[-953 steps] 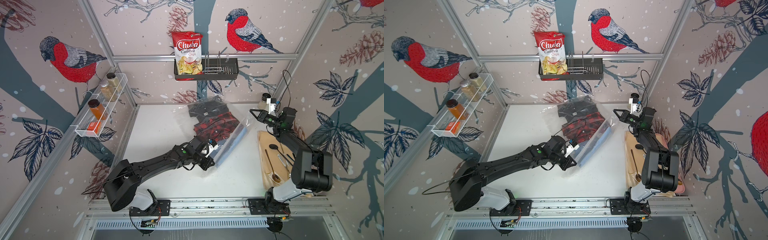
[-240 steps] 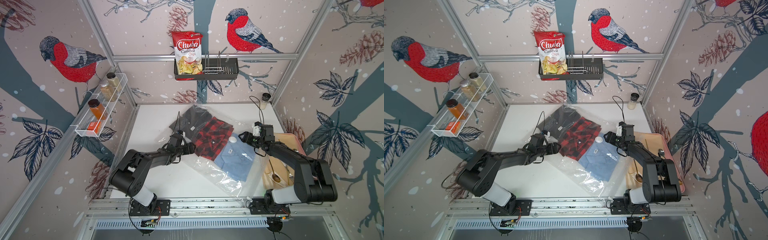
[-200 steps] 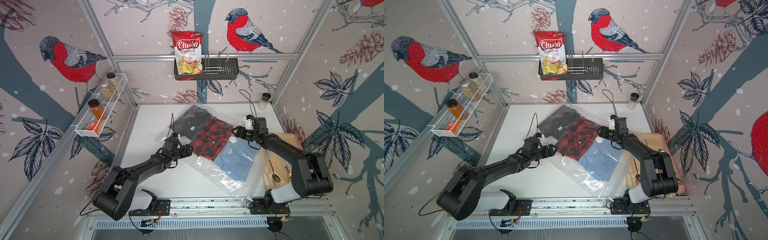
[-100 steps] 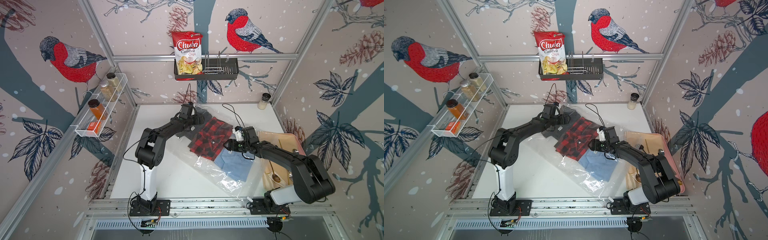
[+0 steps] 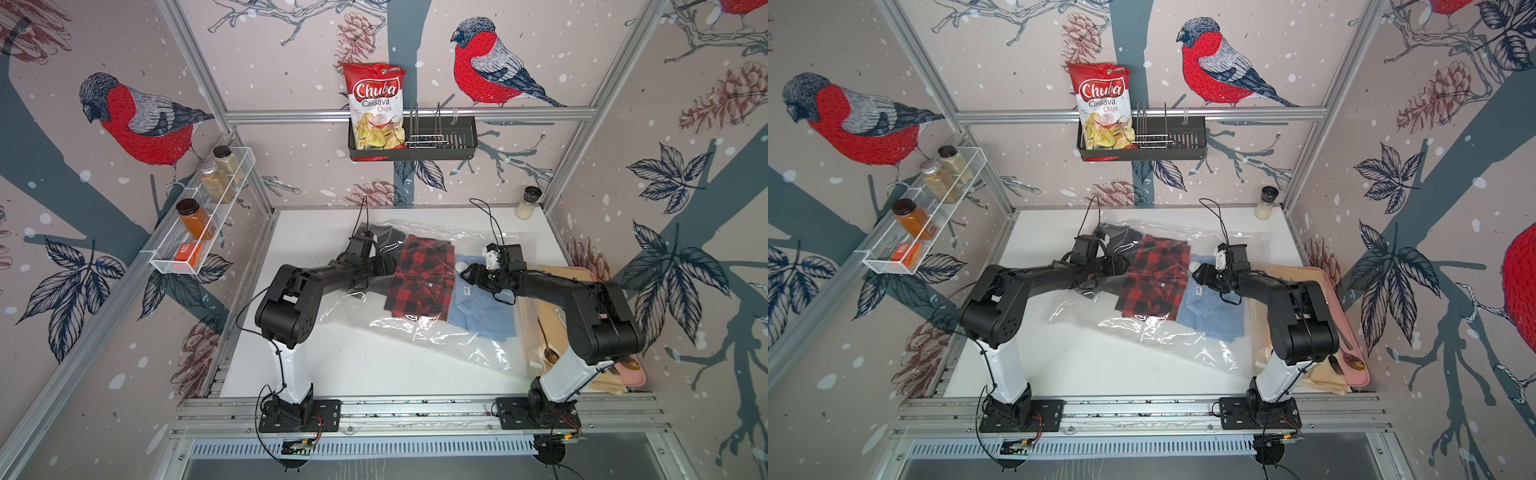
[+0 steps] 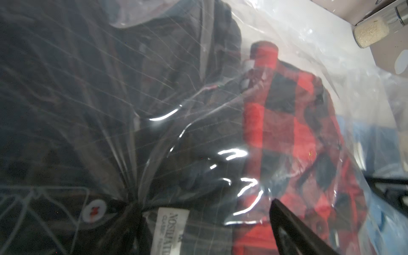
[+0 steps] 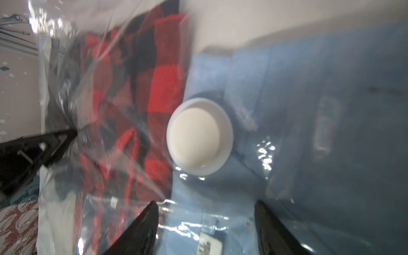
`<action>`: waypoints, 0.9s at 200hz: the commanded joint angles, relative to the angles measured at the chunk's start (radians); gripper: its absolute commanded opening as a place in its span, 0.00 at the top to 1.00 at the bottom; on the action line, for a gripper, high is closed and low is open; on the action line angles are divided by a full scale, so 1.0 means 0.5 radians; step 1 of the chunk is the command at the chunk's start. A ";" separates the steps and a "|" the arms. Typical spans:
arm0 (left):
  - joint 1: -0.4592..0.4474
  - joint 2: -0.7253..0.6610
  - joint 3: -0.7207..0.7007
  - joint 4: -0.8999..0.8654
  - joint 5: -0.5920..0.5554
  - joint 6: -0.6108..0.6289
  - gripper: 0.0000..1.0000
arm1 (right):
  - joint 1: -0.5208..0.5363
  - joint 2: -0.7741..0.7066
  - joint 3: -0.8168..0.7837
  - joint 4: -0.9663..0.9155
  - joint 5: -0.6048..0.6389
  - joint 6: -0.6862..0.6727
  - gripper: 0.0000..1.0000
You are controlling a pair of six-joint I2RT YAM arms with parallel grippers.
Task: Place the folded shirt into the vacuum bag
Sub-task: Adjust the vacuum bag at the center of the board.
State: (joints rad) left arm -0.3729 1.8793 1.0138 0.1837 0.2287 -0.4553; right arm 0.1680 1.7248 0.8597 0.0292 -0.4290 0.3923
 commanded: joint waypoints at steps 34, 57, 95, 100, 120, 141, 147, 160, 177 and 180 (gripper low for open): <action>0.019 -0.642 -0.512 -0.167 -0.301 -0.147 0.06 | 0.063 0.045 0.322 -0.095 -0.020 -0.056 0.32; 0.019 -0.808 -0.515 -0.281 -0.291 -0.126 0.06 | 0.189 -0.179 0.209 -0.079 0.031 -0.051 0.31; 0.017 -0.957 -0.650 -0.134 -0.162 -0.161 0.05 | 0.445 -0.345 -0.159 0.224 -0.173 0.078 0.31; 0.016 -0.958 -0.678 -0.098 -0.166 -0.164 0.05 | 0.483 -0.330 -0.192 0.270 -0.199 0.086 0.31; 0.019 -0.928 -0.778 0.037 -0.200 -0.168 0.04 | 0.586 -0.223 -0.286 0.395 -0.207 0.127 0.31; 0.019 -0.921 -0.812 0.040 -0.215 -0.173 0.04 | 0.613 -0.141 -0.314 0.359 -0.090 0.169 0.33; 0.019 -0.944 -0.822 0.030 -0.220 -0.178 0.04 | 0.616 -0.166 -0.324 0.340 -0.053 0.169 0.33; 0.018 -1.035 -0.842 0.005 -0.240 -0.183 0.04 | 0.624 -0.303 -0.352 0.308 0.038 0.170 0.32; 0.018 -1.204 -0.853 -0.074 -0.329 -0.170 0.04 | 0.625 -0.550 -0.366 0.223 0.190 0.139 0.28; 0.019 -1.238 -0.853 -0.088 -0.347 -0.164 0.04 | 0.622 -0.596 -0.364 0.204 0.226 0.130 0.28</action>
State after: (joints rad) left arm -0.3676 1.3453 0.5919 0.1459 0.1135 -0.5430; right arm 0.4786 1.5543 0.6819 0.1566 -0.4404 0.4706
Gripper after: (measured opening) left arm 0.959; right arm 0.701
